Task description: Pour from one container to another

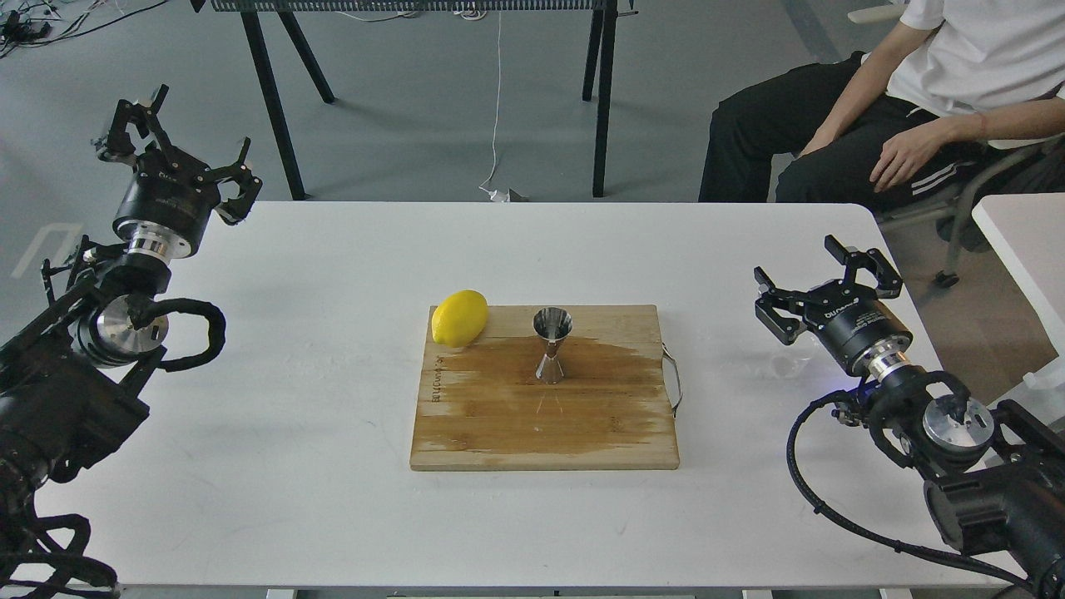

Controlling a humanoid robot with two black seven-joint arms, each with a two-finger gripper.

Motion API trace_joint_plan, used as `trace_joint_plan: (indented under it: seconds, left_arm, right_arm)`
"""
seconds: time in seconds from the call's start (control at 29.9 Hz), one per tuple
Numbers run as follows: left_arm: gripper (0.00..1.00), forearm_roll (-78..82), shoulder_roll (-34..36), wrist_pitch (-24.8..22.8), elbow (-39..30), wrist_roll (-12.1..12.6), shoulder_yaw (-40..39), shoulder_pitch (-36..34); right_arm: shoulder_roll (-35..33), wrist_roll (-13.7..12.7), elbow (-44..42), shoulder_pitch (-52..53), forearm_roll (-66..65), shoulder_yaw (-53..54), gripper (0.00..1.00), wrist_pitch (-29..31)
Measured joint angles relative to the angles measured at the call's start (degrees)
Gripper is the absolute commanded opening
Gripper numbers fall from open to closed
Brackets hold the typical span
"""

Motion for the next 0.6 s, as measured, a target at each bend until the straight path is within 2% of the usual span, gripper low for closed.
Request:
trace_joint_plan:
  seconds: [0.1, 0.17, 0.33, 0.43, 0.6]
  left_arm:
    - [1.0, 0.0, 0.18, -0.1, 0.0, 0.04, -0.12, 0.0]
    - [1.0, -0.01, 0.19, -0.17, 0.0, 0.05, -0.2, 0.0]
    - [1.0, -0.09, 0.06, -0.28, 0.0, 0.05, -0.47, 0.0]
    - [1.0, -0.09, -0.11, -0.28, 0.0, 0.05, -0.56, 0.06]
    - [1.0, -0.09, -0.26, -0.22, -0.08, 0.05, -0.6, 0.08]
  right_arm:
    - [-1.32, 1.01, -0.23, 3.6, -2.02, 0.22, 1.0, 0.03]
    - [-2.91, 2.91, -1.1, 5.93, -2.86, 0.21, 1.0, 0.05]
    - [-4.67, 10.69, -7.03, 11.67, -7.87, -0.1, 1.0, 0.05]
    - [-4.57, 14.06, -10.52, 14.45, -10.22, -0.35, 1.0, 0.05]
    - [-4.38, 15.23, -12.25, 15.75, -11.2, -1.99, 1.0, 0.05]
